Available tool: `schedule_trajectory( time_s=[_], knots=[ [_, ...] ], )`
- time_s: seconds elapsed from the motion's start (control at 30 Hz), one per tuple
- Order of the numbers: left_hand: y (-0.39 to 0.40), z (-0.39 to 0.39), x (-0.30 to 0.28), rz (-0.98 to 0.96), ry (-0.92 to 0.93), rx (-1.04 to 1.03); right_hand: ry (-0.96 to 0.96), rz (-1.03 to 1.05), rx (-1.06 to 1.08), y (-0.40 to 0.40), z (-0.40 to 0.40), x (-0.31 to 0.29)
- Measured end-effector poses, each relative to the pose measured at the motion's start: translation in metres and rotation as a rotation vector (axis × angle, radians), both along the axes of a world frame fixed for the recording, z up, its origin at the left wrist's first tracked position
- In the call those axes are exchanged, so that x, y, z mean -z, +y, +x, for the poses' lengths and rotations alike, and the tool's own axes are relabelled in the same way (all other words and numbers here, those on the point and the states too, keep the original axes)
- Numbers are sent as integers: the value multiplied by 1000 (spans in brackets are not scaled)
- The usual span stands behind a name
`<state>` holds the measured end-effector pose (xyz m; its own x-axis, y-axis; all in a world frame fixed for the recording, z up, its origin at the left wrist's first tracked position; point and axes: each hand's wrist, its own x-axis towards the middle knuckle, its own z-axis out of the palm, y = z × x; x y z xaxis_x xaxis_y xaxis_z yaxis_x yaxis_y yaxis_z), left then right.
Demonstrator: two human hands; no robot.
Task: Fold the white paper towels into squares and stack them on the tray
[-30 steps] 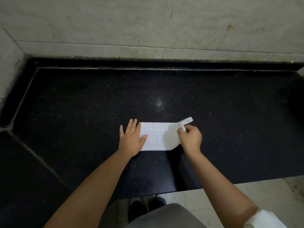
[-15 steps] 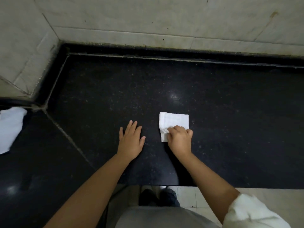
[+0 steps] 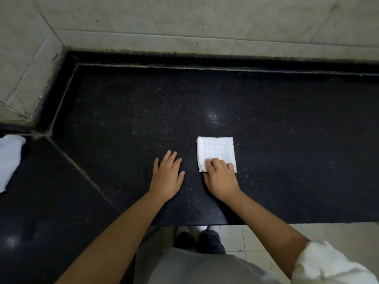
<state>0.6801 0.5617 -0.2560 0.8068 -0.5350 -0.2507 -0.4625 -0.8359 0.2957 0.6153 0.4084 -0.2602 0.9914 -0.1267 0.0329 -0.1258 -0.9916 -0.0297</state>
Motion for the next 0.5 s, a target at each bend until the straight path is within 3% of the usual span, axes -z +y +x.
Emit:
schedule_trajectory(
  time_s=[0.23, 0.37, 0.5],
  knots=[
    [-31, -7, 14, -366, -309, 337, -43, -70, -51, -46, -32, -9],
    [-51, -10, 16, -212, -277, 472, 110, -47, -60, -53, -27, -11],
    [-59, -10, 18, -104, -278, 444, 212, 7, -105, -59, -14, -13]
  ],
)
